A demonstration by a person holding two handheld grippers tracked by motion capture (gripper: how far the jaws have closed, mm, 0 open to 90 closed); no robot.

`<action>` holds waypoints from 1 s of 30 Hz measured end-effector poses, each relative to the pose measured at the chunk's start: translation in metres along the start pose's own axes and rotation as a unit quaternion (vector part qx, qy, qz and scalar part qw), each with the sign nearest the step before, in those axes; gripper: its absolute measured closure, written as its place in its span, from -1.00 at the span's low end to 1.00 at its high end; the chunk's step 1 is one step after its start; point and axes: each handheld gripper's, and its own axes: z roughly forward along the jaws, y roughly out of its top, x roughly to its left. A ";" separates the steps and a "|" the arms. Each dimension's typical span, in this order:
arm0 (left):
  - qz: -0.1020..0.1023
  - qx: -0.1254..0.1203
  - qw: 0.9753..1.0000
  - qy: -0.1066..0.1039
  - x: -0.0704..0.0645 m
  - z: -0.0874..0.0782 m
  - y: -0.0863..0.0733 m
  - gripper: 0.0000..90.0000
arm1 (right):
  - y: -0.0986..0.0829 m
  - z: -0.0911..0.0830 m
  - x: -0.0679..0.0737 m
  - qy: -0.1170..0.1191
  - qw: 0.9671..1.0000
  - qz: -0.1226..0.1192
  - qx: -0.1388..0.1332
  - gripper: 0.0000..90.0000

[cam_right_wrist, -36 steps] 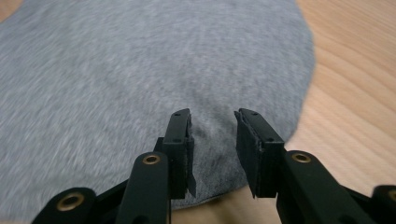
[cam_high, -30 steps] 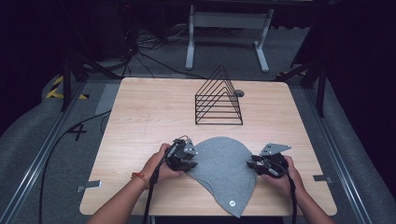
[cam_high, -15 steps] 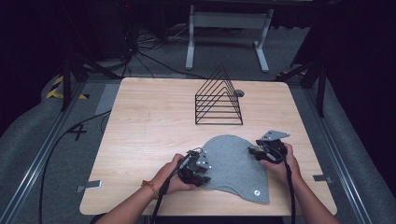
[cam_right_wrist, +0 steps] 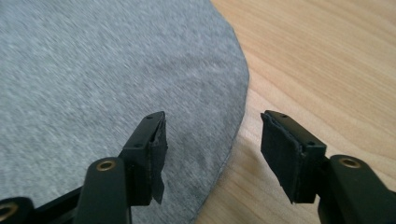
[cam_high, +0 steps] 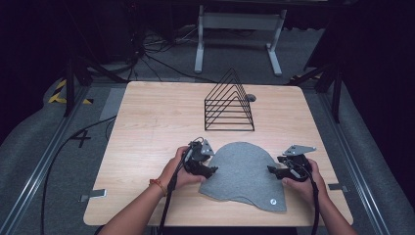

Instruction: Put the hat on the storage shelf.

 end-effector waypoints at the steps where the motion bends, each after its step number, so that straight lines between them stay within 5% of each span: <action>1: -0.007 -0.005 1.000 0.002 0.005 0.004 0.003 -0.26 | 0.000 0.002 -0.001 -0.001 1.000 0.004 0.001 -0.10; 6: -0.023 -0.004 1.000 0.006 0.014 0.022 0.009 -0.31 | 0.001 0.007 -0.002 0.017 1.000 0.024 -0.001 -0.18; 10: -0.047 -0.020 0.999 -0.011 0.014 0.025 0.007 -0.22 | 0.001 0.008 0.002 0.014 1.000 0.014 -0.001 -0.20; 13: -0.029 -0.015 0.999 -0.021 0.005 0.022 0.006 -0.17 | 0.002 0.007 0.003 0.015 1.000 0.016 0.010 -0.14; 17: -0.010 -0.011 0.999 -0.035 -0.006 0.020 0.008 0.25 | 0.005 0.006 0.006 0.019 1.000 0.012 0.019 0.09; 18: -0.012 -0.011 0.999 -0.037 -0.006 0.020 0.008 0.27 | 0.007 0.005 0.009 0.030 0.999 0.006 0.024 0.40; 21: -0.015 -0.017 0.999 -0.040 -0.006 0.020 0.007 0.50 | 0.006 0.006 0.008 0.035 0.999 0.012 0.017 0.62; 26: -0.001 -0.022 0.999 -0.050 -0.009 0.024 0.011 0.82 | 0.004 0.007 0.003 0.060 0.998 0.020 0.000 0.87; 30: -0.007 -0.023 0.999 -0.040 -0.011 0.022 0.013 0.85 | 0.003 0.006 0.004 0.057 0.998 0.012 -0.003 0.88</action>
